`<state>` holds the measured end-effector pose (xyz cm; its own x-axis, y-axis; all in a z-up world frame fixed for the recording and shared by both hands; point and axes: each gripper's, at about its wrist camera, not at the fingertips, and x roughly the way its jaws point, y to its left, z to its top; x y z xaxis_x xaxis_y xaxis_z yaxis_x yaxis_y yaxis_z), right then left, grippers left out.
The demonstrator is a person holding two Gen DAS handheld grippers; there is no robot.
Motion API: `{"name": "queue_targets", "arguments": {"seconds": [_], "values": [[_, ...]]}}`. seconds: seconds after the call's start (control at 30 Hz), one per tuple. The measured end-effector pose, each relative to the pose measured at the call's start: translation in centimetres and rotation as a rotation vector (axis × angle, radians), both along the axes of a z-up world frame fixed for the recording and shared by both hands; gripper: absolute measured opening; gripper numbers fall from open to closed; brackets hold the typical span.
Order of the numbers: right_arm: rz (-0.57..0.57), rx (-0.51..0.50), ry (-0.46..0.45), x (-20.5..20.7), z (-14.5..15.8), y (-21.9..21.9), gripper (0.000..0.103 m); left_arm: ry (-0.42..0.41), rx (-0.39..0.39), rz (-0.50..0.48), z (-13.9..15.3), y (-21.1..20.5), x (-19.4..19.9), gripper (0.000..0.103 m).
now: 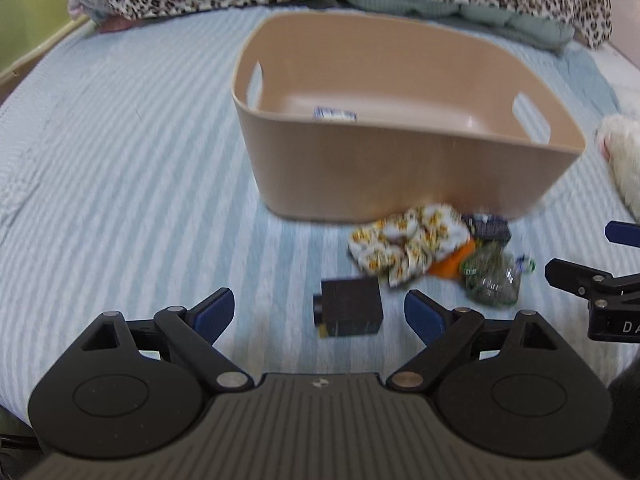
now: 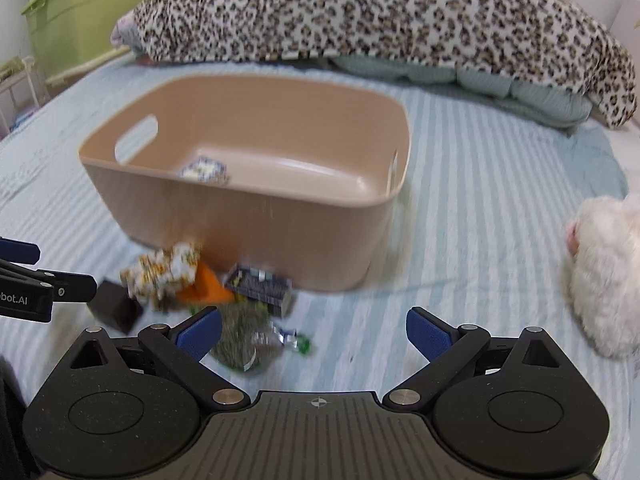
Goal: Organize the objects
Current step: 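Grasp the black cube box with the left tool while the right tool grasps the green herb bag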
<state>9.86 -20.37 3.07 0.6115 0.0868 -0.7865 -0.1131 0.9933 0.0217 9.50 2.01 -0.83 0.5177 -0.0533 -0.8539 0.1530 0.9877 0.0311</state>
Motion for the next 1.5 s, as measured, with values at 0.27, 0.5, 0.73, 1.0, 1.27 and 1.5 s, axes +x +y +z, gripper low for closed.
{"name": "queue_targets", "arguments": {"seconds": [0.27, 0.5, 0.73, 1.0, 1.27, 1.5], "values": [[0.061, -0.025, 0.092, -0.2, -3.4, 1.3, 0.1, 0.075, 0.022, -0.034, -3.2, -0.7, 0.5, 0.092], [0.077, -0.029, 0.136, 0.6, -5.4, 2.1, 0.096, 0.091, 0.032, -0.048, -5.0, -0.7, 1.5, 0.092], [0.074, -0.01, 0.132, 0.8, -6.0, 2.4, 0.088, 0.077, 0.016, -0.066, -5.4, -0.6, 1.6, 0.081], [0.111, -0.015, 0.11, -0.1, -5.5, 2.8, 0.064, 0.066, -0.033, -0.063, -4.9, -0.4, 1.4, 0.046], [0.104, -0.01, 0.103, -1.0, -5.0, 1.4, 0.061, 0.059, -0.04, -0.072, -4.3, -0.4, 0.9, 0.046], [0.078, 0.023, 0.072, -1.4, -3.8, 0.2, 0.06, 0.042, -0.059, -0.089, -3.2, -0.2, 0.0, 0.046]]}}
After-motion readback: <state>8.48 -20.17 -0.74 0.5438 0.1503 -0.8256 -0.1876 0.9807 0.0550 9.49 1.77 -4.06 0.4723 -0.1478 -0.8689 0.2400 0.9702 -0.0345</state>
